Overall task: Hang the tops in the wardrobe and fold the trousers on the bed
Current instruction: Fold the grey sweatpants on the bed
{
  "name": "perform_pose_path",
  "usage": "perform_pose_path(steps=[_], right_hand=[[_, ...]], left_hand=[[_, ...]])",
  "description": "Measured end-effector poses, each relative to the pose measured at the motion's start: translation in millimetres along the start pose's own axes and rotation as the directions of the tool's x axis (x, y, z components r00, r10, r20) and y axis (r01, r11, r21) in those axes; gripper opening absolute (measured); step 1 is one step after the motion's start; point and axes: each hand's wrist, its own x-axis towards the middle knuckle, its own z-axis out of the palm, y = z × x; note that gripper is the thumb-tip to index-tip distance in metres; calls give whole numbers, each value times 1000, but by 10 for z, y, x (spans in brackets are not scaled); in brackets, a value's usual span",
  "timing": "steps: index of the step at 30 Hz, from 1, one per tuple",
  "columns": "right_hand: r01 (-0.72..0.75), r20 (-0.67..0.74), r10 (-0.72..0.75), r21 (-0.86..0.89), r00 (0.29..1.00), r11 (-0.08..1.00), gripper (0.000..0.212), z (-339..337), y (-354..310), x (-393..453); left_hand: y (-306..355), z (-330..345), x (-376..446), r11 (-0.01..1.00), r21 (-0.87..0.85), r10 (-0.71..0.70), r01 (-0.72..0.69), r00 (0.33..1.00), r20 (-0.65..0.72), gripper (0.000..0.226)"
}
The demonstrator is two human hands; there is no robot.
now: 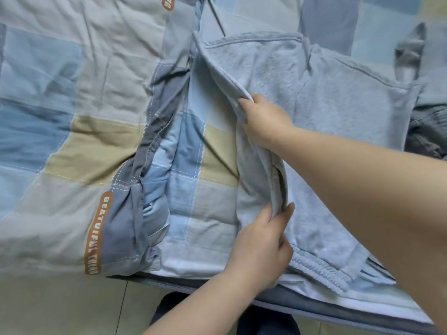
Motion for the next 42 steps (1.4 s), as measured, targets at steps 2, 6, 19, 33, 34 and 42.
perform_pose_path(steps=[2, 6, 19, 33, 34, 42], right_hand=[[-11, -6, 10, -54, 1000, 998, 50, -82, 352, -63], [-126, -55, 123, -70, 991, 990, 67, -229, 1069, -292], [-424, 73, 420, 270, 904, 865, 59, 145, 2938, -1085], [-457, -13, 625, 670, 781, 585, 68, 816, 2701, -1867], [-460, 29, 626, 704, 779, 540, 66, 854, 2670, -1899], [-562, 288, 607, 761, 741, 325, 44, 978, 2454, -2040]], left_hand=[[168, 176, 106, 999, 36, 4, -5, 999, 35, 63], [475, 536, 335, 995, 101, 12, -22, 996, 93, 67], [1022, 1768, 756, 952, 303, -69, -48, 929, 364, 71], [111, 1132, 892, 911, -16, -377, 413, 815, -439, 54], [49, 1066, 883, 874, -95, -472, 476, 789, -393, 60], [-105, 893, 779, 761, -152, -644, 631, 763, -56, 24]])
